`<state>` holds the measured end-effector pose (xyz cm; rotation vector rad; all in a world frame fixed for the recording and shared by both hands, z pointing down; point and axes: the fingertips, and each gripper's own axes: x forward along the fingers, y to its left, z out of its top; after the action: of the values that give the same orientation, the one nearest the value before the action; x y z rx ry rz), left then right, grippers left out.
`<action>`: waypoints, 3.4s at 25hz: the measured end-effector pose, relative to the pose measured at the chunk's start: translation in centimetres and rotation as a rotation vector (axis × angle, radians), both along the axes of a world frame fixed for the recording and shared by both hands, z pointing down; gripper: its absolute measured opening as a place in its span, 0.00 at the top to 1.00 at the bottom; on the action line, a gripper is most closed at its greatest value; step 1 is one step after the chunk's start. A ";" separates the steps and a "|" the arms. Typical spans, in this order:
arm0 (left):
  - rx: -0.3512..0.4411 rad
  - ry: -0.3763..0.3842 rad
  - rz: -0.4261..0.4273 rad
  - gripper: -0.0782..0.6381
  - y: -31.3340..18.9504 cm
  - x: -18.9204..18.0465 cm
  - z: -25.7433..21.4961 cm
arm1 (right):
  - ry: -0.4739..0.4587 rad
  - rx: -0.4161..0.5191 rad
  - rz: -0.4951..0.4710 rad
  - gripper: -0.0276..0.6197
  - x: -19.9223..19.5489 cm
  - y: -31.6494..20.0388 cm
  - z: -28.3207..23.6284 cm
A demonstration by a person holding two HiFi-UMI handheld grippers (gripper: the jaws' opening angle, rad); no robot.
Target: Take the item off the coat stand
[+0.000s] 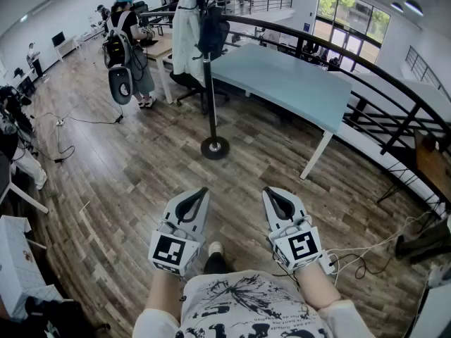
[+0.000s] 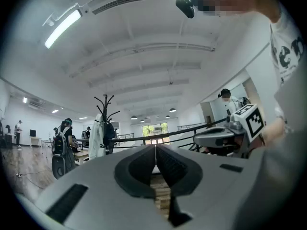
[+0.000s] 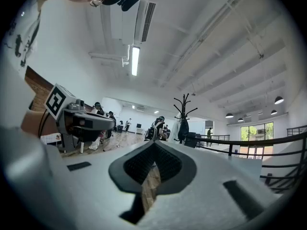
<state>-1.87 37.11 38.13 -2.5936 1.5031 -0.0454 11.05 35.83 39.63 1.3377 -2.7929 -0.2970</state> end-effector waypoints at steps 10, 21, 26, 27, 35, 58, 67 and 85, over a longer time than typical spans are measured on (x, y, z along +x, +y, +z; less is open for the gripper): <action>-0.019 -0.013 -0.004 0.88 1.7 0.9 2.4 | -0.038 -0.040 -0.004 0.97 1.2 1.3 1.6; -0.078 0.011 -0.065 0.88 -3.5 -0.6 3.6 | -0.057 -0.044 -0.018 0.97 0.8 -4.4 3.2; -0.074 0.009 -0.046 0.88 -11.0 -2.0 4.8 | -0.084 -0.045 0.031 0.97 0.2 -11.8 3.4; -0.080 0.012 -0.040 0.88 -12.8 -2.2 4.9 | -0.089 -0.046 0.045 0.97 0.1 -13.6 3.4; -0.068 0.015 0.019 0.88 -29.9 -6.2 2.7 | -0.087 -0.034 0.104 0.97 -3.9 -29.3 1.6; -0.050 0.037 -0.088 0.88 -58.3 -14.5 0.1 | -0.082 -0.053 0.019 0.97 -12.4 -59.8 1.8; -0.001 0.038 -0.262 0.88 -67.7 -11.8 -2.3 | -0.074 -0.048 -0.136 0.97 -11.1 -72.7 -0.7; 0.053 0.022 -0.588 0.88 -77.3 -12.3 -5.2 | -0.079 0.008 -0.447 0.70 -17.3 -90.1 -7.6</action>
<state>-14.15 -40.16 32.98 -2.0287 2.1808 -0.0381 -6.27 -54.30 32.01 0.7225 -3.1347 -0.2676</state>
